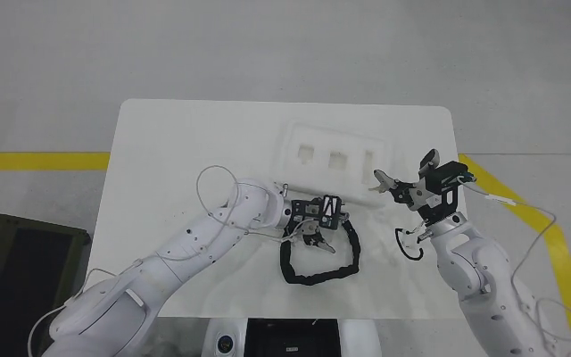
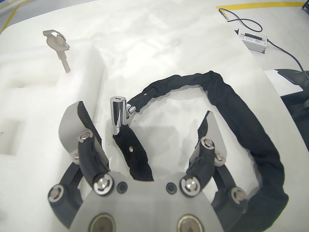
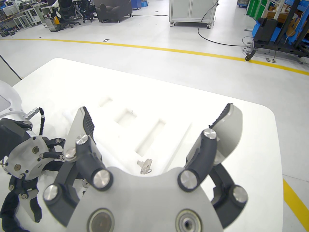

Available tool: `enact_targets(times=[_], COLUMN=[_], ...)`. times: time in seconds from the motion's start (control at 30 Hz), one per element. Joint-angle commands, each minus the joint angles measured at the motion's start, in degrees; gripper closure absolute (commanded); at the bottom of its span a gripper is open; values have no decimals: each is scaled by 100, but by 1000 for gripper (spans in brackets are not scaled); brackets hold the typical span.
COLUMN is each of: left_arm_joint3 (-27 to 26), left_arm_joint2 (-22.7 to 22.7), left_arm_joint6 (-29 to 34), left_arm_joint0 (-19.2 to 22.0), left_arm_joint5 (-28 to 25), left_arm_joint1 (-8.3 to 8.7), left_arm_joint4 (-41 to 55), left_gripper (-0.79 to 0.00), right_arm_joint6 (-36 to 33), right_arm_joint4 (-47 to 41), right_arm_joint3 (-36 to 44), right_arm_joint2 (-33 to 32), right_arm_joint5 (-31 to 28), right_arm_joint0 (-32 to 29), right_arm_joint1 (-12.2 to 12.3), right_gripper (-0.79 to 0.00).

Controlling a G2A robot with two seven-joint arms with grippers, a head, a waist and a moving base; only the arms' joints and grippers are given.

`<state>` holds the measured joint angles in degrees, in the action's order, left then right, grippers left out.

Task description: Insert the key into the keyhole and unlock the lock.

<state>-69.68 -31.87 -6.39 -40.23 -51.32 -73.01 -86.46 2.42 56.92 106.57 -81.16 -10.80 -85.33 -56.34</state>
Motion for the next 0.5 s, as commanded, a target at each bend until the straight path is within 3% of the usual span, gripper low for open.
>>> enact_targets(times=[0.0, 0.07, 0.17, 0.27, 0.47], left_arm_joint3=[56, 109, 187, 272, 403], left_arm_joint2=[20, 49, 95, 135, 173], left_arm_joint6=[-12, -6, -19, -43, -78], left_arm_joint0=[39, 77, 119, 153, 219], left_arm_joint5=[37, 51, 56, 78, 186], left_arm_joint1=[-30, -61, -107, -153, -239], left_arm_joint4=[-32, -79, -132, -172, -229], left_gripper=[-711, -613, -566, -634, -637], right_arm_joint6=[0, 0, 0, 0, 0], right_arm_joint4=[0, 0, 0, 0, 0], right_arm_joint3=[0, 0, 0, 0, 0], right_arm_joint2=[0, 0, 0, 0, 0], right_arm_joint5=[0, 0, 0, 0, 0], right_arm_joint0=[0, 0, 0, 0, 0], right_arm_joint1=[0, 0, 0, 0, 0], right_gripper=[-785, -785, -785, -785, -785])
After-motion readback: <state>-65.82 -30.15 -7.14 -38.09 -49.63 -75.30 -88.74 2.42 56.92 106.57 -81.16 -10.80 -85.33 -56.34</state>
